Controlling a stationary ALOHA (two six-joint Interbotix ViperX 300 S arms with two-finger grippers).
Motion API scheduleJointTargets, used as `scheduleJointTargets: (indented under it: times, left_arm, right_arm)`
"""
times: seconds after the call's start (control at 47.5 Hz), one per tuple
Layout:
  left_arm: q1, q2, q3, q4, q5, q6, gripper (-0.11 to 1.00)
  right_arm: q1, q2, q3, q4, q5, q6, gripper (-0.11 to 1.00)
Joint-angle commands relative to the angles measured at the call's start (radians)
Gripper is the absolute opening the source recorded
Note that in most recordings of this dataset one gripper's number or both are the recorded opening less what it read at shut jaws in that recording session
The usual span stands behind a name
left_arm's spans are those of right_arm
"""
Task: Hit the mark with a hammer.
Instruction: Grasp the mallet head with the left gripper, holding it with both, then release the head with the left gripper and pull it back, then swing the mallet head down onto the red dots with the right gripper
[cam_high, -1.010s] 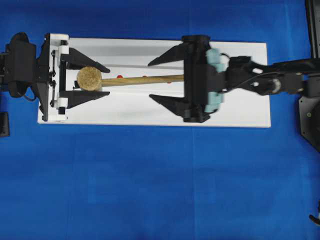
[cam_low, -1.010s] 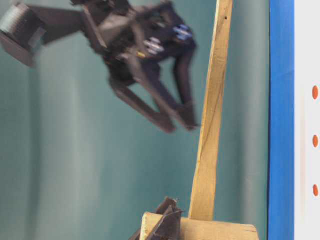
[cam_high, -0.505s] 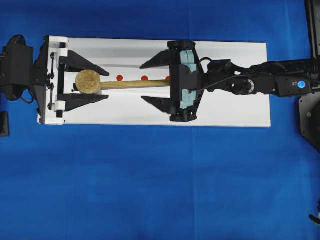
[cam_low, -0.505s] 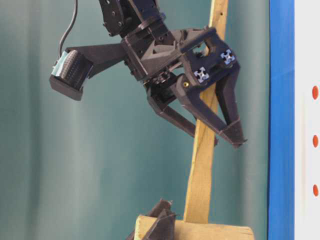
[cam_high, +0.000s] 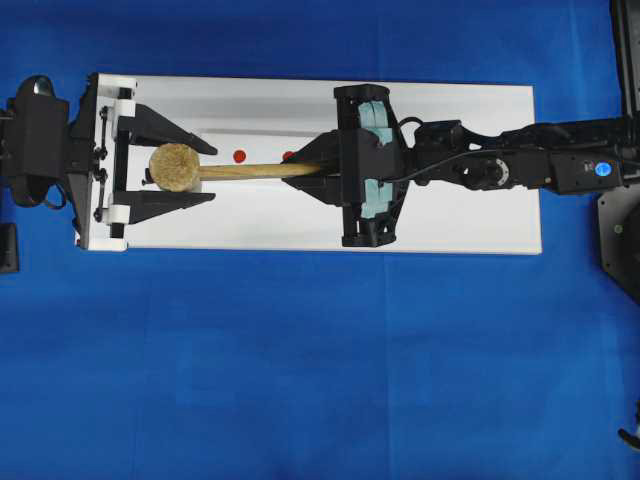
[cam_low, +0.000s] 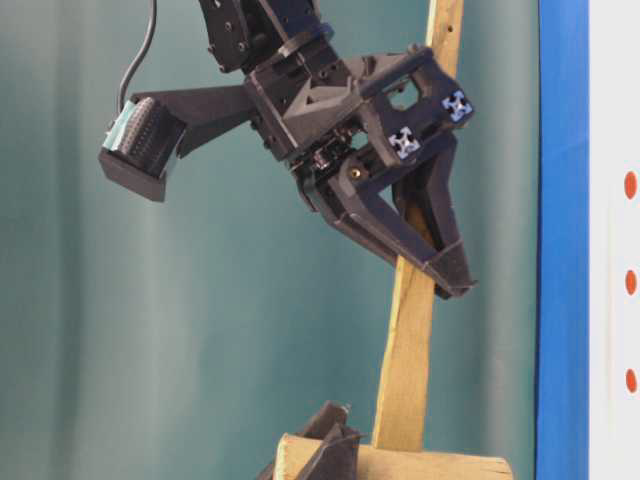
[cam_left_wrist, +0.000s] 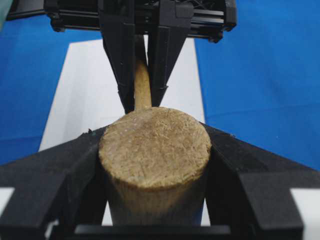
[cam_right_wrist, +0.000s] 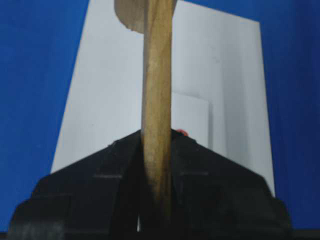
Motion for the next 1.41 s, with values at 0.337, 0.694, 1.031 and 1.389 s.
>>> scheduleJointTargets:
  times: [0.337,0.694,1.031,1.389]
  left_arm:
    - [0.003,-0.032,-0.017,-0.005,-0.005,-0.031,0.50]
    - [0.015,-0.129,0.043,-0.005,0.018,-0.031,0.87]
    - [0.035,-0.298,0.112,-0.005,0.181,-0.035,0.87]
    - [0.040,-0.426,0.164,-0.005,0.232,-0.035,0.87]
  right_arm:
    - [-0.002,-0.034,-0.009,0.037,-0.008,-0.002,0.02]
    - [-0.003,-0.153,0.106,0.115,-0.035,-0.002,0.02]
    - [-0.003,-0.307,0.256,0.221,-0.057,-0.002,0.02]
    - [-0.003,-0.308,0.259,0.232,-0.072,-0.003,0.02]
